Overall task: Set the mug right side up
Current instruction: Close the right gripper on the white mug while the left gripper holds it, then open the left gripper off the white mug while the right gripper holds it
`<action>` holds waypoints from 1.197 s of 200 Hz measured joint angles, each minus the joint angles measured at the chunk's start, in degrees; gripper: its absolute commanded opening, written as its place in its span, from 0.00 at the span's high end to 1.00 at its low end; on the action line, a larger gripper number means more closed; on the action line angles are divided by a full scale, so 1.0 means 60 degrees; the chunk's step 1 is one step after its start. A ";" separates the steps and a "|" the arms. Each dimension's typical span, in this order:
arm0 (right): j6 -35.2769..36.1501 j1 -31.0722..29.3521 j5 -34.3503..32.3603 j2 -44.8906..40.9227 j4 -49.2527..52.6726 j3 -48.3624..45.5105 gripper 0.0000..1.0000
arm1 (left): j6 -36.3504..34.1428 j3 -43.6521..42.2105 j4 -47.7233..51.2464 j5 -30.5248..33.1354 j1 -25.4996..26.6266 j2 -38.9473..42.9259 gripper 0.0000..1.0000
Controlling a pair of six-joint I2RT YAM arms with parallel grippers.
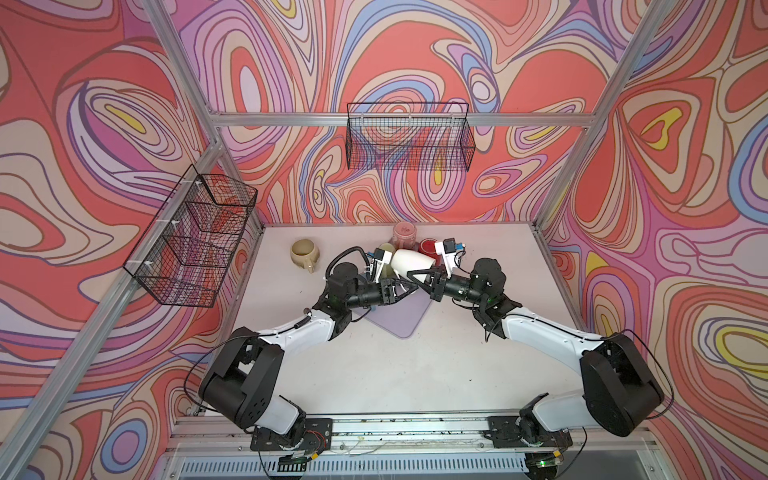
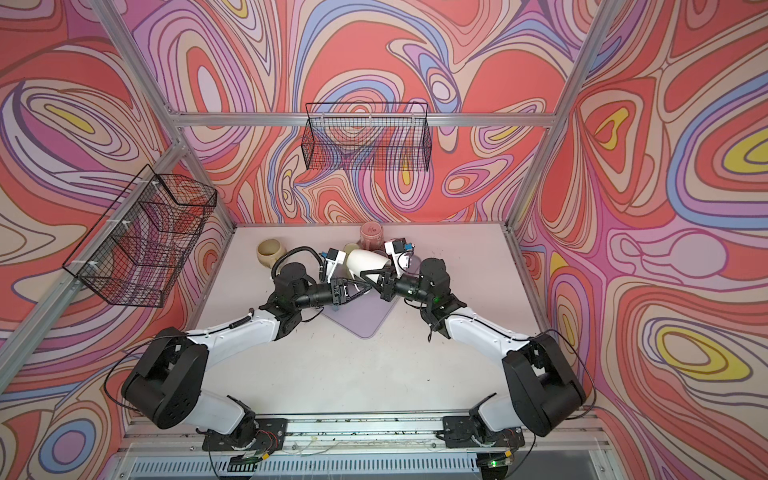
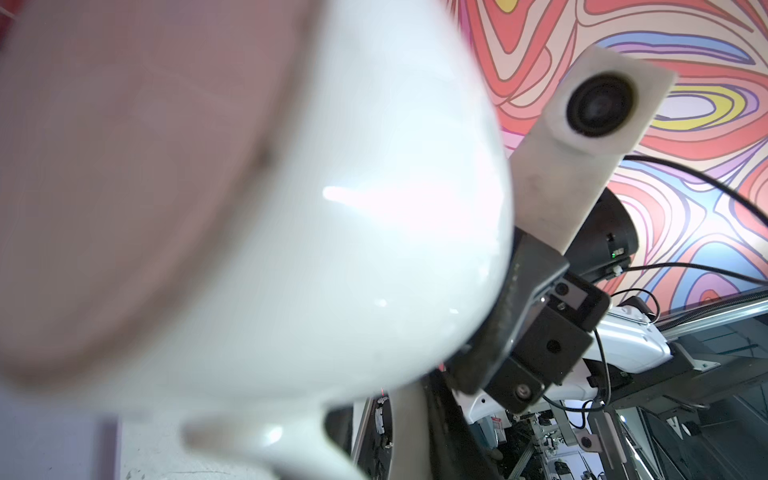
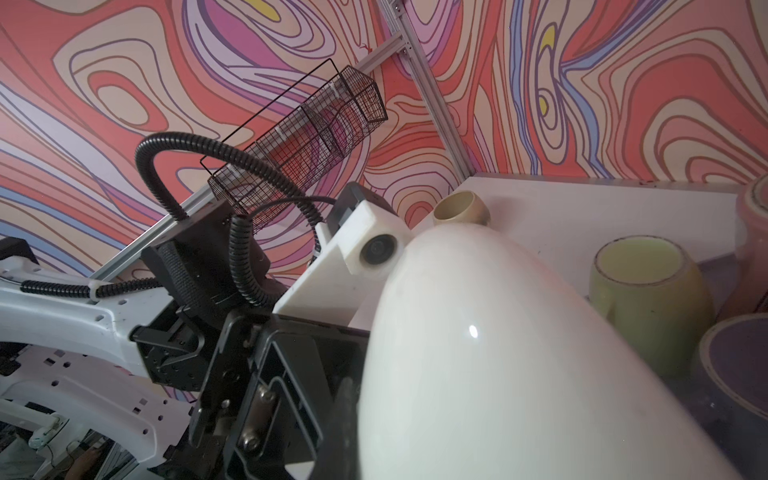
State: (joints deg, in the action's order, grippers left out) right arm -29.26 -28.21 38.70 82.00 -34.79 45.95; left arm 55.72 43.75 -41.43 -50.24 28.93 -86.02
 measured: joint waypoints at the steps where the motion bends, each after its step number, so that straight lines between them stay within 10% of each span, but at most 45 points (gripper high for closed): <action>1: -0.0004 0.0000 -0.0004 0.0000 0.0004 0.0004 1.00 | 0.0000 0.0000 -0.0007 0.0004 0.0000 0.0000 0.65; 239: -0.0015 0.0000 -0.1803 0.0459 0.3490 0.0674 1.00 | -0.3534 0.0120 0.4324 0.1490 -0.0619 0.1898 0.45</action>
State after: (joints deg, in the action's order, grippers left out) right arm -29.34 -28.21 27.88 84.75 -13.85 50.00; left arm 34.52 44.47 -15.49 -41.30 25.21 -74.63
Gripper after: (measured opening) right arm 0.091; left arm 0.553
